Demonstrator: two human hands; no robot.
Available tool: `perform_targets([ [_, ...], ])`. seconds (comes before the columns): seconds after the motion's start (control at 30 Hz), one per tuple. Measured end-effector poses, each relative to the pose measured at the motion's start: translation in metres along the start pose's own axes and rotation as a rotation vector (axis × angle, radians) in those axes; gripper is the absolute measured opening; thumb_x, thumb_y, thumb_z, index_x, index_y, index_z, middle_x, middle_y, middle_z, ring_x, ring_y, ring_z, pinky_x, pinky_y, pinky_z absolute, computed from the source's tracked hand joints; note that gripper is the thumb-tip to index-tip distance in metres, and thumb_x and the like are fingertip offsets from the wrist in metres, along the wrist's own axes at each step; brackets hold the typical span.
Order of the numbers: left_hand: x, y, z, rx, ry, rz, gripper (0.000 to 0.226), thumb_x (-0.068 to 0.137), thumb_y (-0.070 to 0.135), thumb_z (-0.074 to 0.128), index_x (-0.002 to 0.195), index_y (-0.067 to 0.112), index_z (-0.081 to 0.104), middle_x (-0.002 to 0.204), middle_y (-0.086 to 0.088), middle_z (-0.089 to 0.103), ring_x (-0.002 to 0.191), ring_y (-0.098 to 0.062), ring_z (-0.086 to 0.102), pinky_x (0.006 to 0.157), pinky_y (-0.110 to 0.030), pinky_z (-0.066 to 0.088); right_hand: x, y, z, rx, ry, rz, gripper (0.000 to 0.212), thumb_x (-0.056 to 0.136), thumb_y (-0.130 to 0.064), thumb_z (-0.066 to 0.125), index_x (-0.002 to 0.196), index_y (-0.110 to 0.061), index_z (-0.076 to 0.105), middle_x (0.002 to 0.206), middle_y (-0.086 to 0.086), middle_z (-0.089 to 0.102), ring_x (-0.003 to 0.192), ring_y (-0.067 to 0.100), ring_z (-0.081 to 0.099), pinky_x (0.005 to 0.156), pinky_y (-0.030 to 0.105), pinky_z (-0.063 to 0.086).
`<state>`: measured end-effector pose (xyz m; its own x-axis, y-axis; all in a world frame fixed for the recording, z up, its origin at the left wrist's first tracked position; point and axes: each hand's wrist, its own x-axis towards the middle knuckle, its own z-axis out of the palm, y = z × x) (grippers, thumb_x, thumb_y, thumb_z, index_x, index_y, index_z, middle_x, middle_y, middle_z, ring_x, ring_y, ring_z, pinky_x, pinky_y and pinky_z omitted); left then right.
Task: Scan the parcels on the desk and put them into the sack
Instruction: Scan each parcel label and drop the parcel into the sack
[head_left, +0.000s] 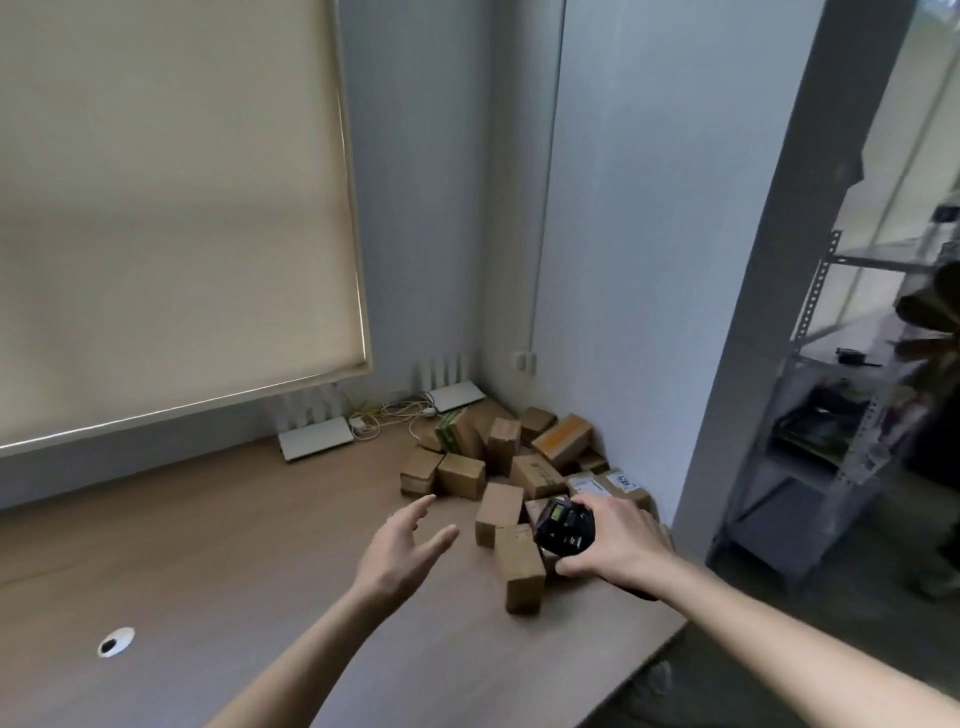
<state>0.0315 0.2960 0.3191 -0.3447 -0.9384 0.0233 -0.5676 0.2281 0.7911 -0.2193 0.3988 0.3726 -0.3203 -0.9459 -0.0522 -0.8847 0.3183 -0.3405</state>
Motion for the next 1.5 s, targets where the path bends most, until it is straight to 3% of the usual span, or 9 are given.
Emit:
perform_targets([
  [0.3,0.164,-0.029,0.088,0.004,-0.165,-0.02,0.068,0.092,0.053,0.062,0.151,0.025,0.041,0.143,-0.001,0.055,0.126,-0.016,0.054,0.104,-0.037,0.048,0.137,0.057,0.039,0.01,-0.05,0.174,0.096,0.064,-0.067,0.083,0.147,-0.036,0.046,0.143,-0.005,0.06,0.126,0.023,0.06,0.097,0.041,0.053],
  [0.53,0.242,-0.08,0.146,0.012,-0.268,-0.141,0.065,0.095,0.047,0.061,0.151,0.021,0.041,0.141,-0.003,0.055,0.125,-0.019,0.054,0.103,-0.035,0.048,0.22,0.086,0.103,0.083,-0.145,0.304,0.091,0.059,-0.066,0.086,0.139,-0.038,0.054,0.132,-0.007,0.067,0.121,0.023,0.063,0.093,0.037,0.053],
  [0.87,0.275,-0.157,0.245,-0.016,-0.442,-0.419,0.066,0.098,0.047,0.056,0.155,0.022,0.031,0.143,-0.005,0.053,0.127,-0.022,0.054,0.103,-0.035,0.047,0.289,0.134,0.218,0.167,-0.392,0.389,0.094,0.048,-0.074,0.082,0.131,-0.036,0.062,0.127,-0.005,0.07,0.119,0.024,0.064,0.094,0.036,0.054],
  [0.97,0.283,-0.171,0.267,-0.015,-0.436,-0.46,0.066,0.098,0.048,0.055,0.155,0.023,0.032,0.145,-0.004,0.053,0.127,-0.022,0.055,0.103,-0.036,0.047,0.305,0.144,0.245,0.217,-0.463,0.386,0.092,0.043,-0.078,0.078,0.124,-0.036,0.066,0.12,-0.008,0.072,0.114,0.021,0.066,0.094,0.037,0.055],
  [1.1,0.287,-0.182,0.286,-0.076,-0.436,-0.504,0.062,0.099,0.047,0.054,0.153,0.024,0.034,0.143,-0.006,0.054,0.124,-0.022,0.056,0.102,-0.035,0.046,0.314,0.152,0.265,0.29,-0.516,0.373,0.082,0.052,-0.069,0.085,0.123,-0.031,0.067,0.117,-0.008,0.071,0.11,0.018,0.066,0.094,0.035,0.055],
  [1.27,0.285,-0.186,0.296,-0.229,-0.408,-0.53,0.053,0.1,0.041,0.056,0.15,0.031,0.04,0.133,0.001,0.06,0.119,-0.017,0.057,0.094,-0.029,0.046,0.318,0.156,0.28,0.413,-0.543,0.395,0.094,0.051,-0.065,0.09,0.133,-0.028,0.064,0.121,-0.008,0.069,0.11,0.015,0.064,0.097,0.035,0.054],
  [1.4,0.278,-0.178,0.288,-0.369,-0.337,-0.576,0.053,0.099,0.039,0.059,0.148,0.039,0.041,0.132,0.003,0.061,0.118,-0.016,0.058,0.098,-0.037,0.051,0.315,0.155,0.275,0.475,-0.523,0.385,0.087,0.056,-0.06,0.092,0.133,-0.029,0.063,0.121,-0.009,0.068,0.111,0.015,0.063,0.096,0.034,0.053],
  [1.5,0.275,-0.162,0.268,-0.455,-0.309,-0.591,0.052,0.097,0.04,0.062,0.142,0.05,0.039,0.119,0.004,0.065,0.107,-0.007,0.061,0.079,-0.026,0.051,0.315,0.15,0.257,0.521,-0.503,0.357,0.081,0.056,-0.058,0.094,0.125,-0.028,0.064,0.115,-0.013,0.068,0.108,0.011,0.063,0.093,0.03,0.052],
])
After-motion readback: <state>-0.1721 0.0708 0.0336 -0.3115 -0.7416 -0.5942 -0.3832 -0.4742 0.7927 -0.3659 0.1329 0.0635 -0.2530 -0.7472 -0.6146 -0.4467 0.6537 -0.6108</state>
